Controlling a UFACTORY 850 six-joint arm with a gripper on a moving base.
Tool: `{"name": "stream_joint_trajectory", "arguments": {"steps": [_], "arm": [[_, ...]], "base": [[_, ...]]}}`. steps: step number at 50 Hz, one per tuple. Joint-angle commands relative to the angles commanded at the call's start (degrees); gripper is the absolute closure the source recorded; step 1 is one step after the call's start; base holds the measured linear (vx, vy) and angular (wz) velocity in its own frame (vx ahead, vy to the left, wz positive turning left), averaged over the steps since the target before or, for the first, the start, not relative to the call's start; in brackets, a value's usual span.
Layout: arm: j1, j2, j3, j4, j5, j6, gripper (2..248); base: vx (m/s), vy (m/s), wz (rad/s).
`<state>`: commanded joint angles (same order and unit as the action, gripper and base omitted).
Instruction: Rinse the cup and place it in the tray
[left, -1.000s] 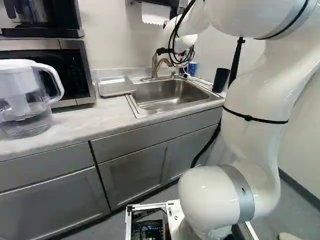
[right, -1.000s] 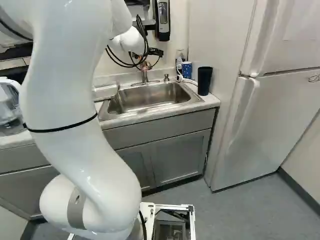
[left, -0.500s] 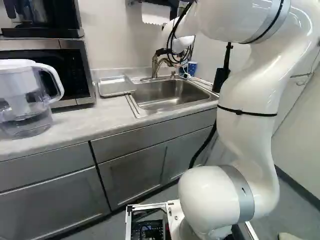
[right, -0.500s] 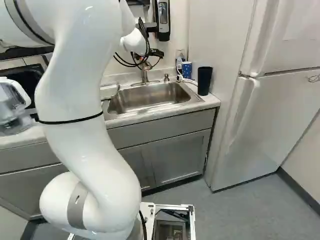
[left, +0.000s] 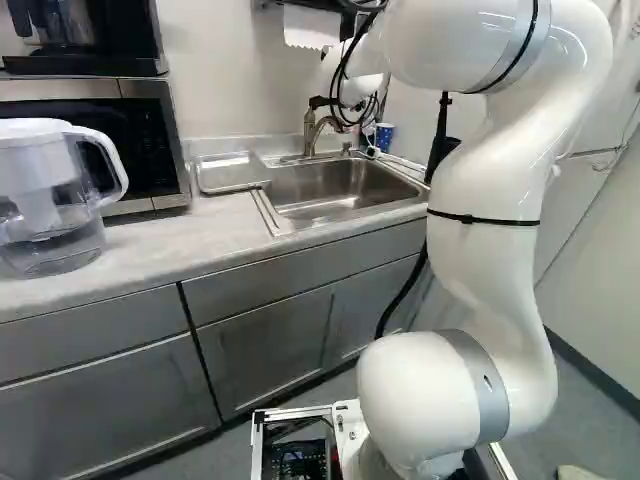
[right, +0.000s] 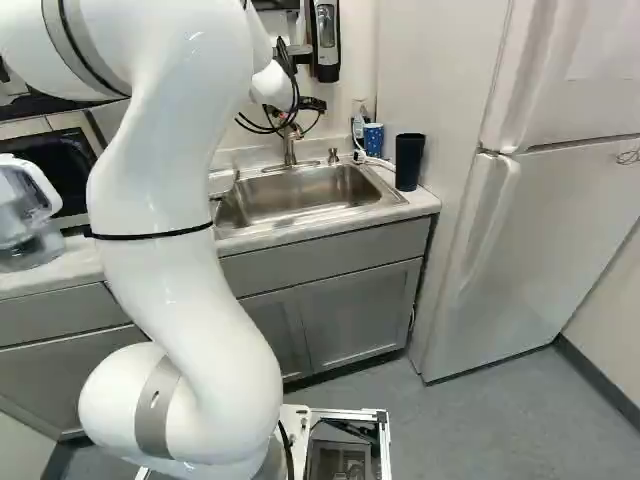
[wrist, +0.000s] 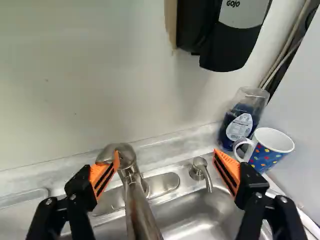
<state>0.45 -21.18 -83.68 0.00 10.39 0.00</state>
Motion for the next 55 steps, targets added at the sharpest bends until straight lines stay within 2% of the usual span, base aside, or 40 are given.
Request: {"name": "stream_joint_trajectory", "arguments": {"steps": [28,40,55], "arm": [[0.00,-0.40,-0.47,0.00,7.25,0.00,3],[0.00,-0.03,-0.04,0.00,7.29,0.00,3],[-0.13,2.97,3.47,0.00,7.29,0.00,3]], "base": [[0.000,0.000,0.000],[0.000,0.000,0.000],[0.000,0.000,0.000]]}}
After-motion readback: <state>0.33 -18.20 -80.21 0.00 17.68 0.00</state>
